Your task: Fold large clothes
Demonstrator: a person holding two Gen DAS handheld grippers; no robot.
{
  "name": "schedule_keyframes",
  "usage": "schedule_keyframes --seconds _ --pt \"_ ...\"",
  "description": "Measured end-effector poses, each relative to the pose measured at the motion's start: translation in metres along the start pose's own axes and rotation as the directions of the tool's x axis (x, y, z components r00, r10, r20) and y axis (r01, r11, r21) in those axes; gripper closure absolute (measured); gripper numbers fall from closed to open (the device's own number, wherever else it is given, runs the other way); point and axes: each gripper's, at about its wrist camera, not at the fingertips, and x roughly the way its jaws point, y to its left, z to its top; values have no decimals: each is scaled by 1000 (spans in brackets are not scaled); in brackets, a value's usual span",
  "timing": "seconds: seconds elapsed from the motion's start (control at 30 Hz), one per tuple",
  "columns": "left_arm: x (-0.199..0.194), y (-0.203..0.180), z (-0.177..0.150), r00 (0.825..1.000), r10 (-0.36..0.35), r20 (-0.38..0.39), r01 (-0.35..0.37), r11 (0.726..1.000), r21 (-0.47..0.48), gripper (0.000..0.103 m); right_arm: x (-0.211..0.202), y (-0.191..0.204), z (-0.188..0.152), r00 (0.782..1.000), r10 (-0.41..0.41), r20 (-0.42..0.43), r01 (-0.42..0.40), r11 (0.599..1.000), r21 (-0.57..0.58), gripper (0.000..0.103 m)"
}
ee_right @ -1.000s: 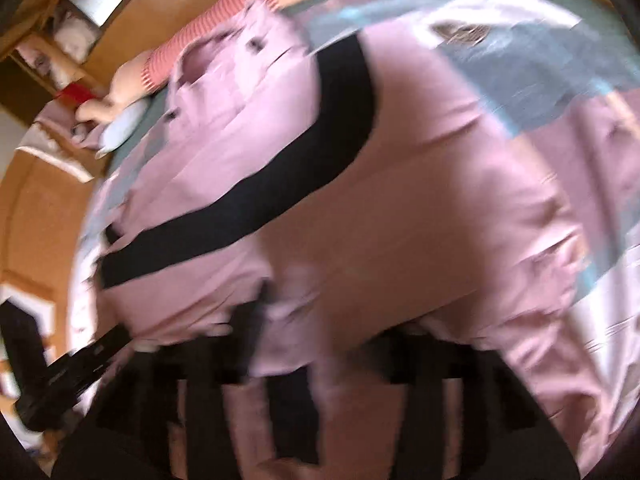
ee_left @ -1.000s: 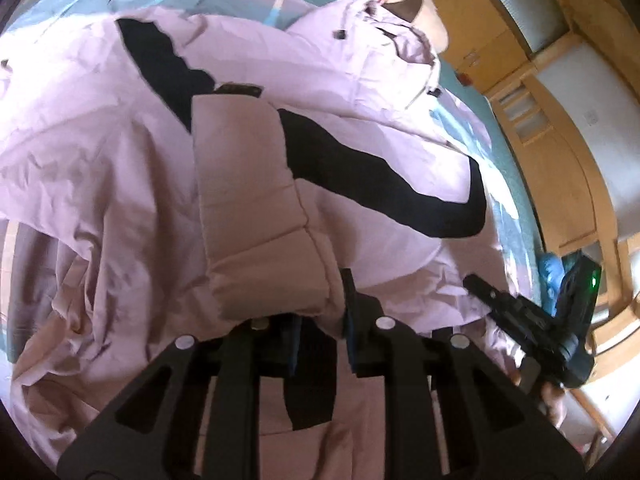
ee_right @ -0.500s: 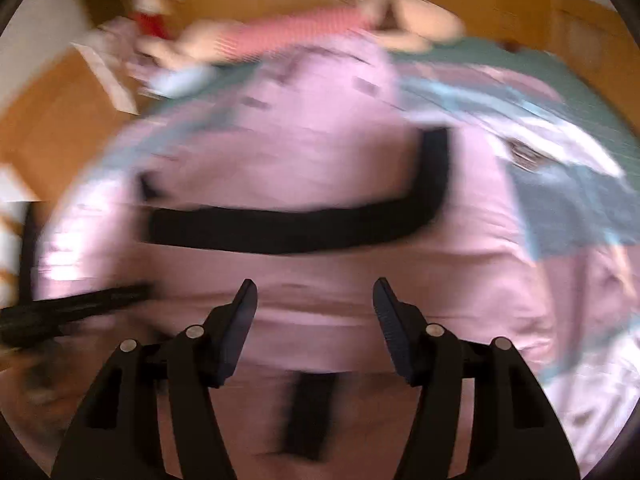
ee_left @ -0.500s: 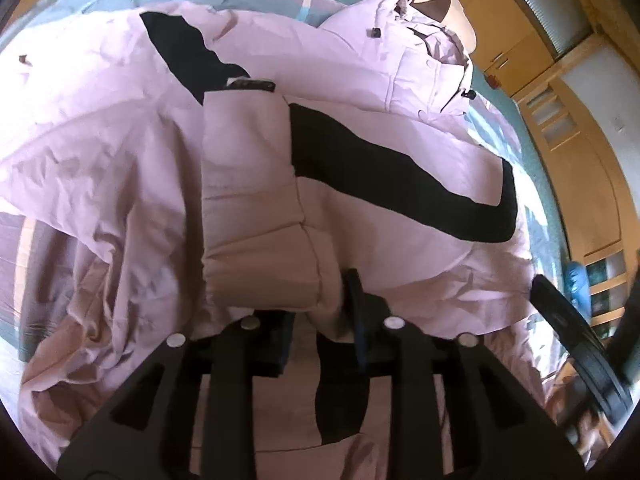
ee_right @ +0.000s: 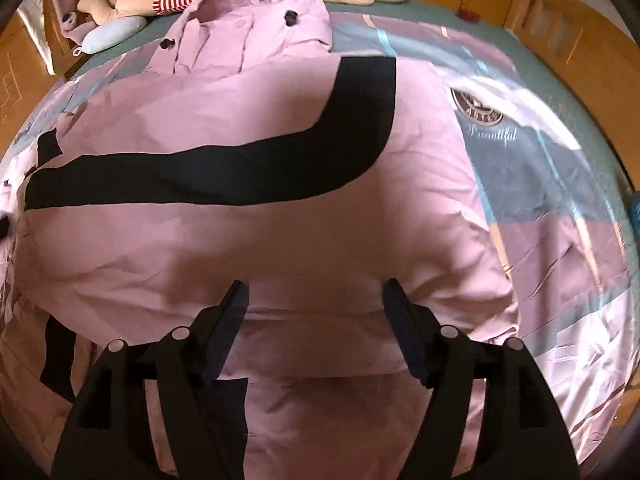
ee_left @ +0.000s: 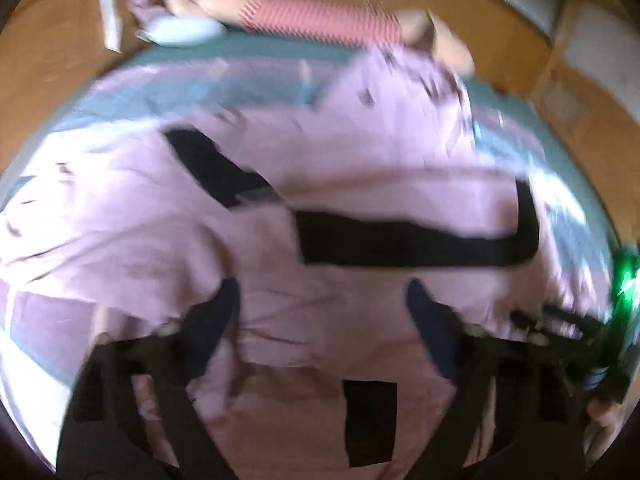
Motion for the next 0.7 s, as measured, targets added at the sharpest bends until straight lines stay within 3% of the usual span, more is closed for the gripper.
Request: schedule_keyframes --seconds 0.03,0.1,0.2,0.27,0.33,0.43,0.57,0.7 --pt "13 -2 0 999 11 -44 -10 1000 27 43 -5 -2 0 999 26 29 -26 1000 10 32" --pt "32 -3 -6 994 78 -80 -72 995 75 43 -23 -2 1 990 84 114 -87 996 17 32" --pt "44 -1 -9 988 101 -120 -89 991 104 42 -31 -1 3 985 46 166 -48 999 8 32" --pt "48 1 -9 985 111 -135 -98 990 104 41 -18 -6 6 994 15 112 -19 999 29 32" --pt "50 5 -9 982 113 -149 -99 990 103 39 8 -19 4 999 -39 -3 40 995 87 32" --pt "51 9 -12 981 109 -163 -95 991 92 36 18 -31 5 998 -26 -50 33 990 139 32" --pt "44 5 -14 981 140 -131 -132 989 69 36 12 -25 2 995 -97 -38 101 988 113 31" --pt "27 -6 -11 976 220 -10 -217 969 117 36 -10 -29 2 992 -93 88 81 988 130 30"
